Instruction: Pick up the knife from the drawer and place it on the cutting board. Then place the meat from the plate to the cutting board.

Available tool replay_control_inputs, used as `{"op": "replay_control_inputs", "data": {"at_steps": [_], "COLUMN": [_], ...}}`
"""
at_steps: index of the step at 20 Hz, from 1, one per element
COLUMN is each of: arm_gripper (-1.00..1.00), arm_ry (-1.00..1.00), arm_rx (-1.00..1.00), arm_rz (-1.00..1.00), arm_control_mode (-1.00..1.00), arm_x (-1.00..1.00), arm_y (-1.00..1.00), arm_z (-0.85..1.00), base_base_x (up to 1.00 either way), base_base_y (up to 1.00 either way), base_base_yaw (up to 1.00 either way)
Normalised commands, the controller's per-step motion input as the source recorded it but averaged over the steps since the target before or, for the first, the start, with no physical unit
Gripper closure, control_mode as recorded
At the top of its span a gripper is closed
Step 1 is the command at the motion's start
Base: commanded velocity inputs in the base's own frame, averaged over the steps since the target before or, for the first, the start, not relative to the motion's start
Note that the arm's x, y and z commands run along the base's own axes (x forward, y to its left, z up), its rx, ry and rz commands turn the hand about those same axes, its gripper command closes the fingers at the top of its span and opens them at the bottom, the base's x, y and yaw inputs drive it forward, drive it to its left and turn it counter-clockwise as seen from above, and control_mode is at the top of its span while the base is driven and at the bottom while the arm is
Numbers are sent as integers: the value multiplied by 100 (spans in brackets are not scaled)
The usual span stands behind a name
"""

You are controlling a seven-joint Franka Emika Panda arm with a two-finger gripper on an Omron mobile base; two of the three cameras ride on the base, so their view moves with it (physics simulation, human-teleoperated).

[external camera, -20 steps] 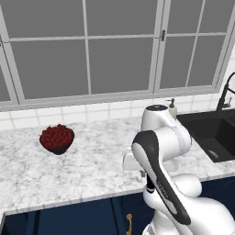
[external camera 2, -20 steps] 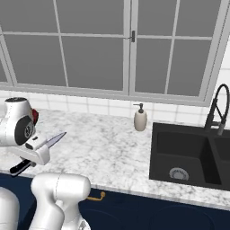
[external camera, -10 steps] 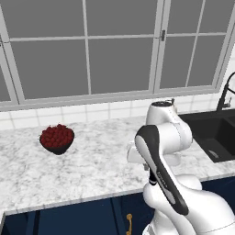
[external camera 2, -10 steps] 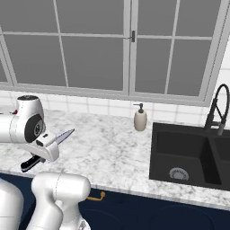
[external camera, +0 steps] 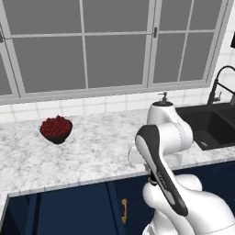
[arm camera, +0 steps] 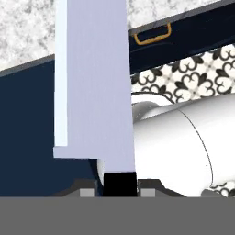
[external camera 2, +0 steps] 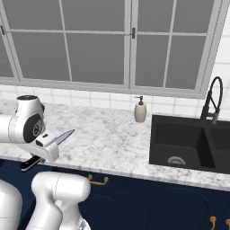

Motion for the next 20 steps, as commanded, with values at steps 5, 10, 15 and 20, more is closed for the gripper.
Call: {"op": "replay_control_inputs", "data": {"at_steps": [5,10,15,20], "arm_gripper": [100,100,100,100], "arm_ry": [0,0,0,0], "arm_rx": [0,0,0,0], "arm_rz": [0,0,0,0], "arm_control_mode": [100,100,100,100], "arm_x": [0,0,0,0], "arm_y": [0,0,0,0], "arm_z": [0,0,0,0], "base_base_x": [-4,-75,-86,-74], "base_base_y": [0,0,-9,-28], "base_base_yaw": [0,0,0,0]}}
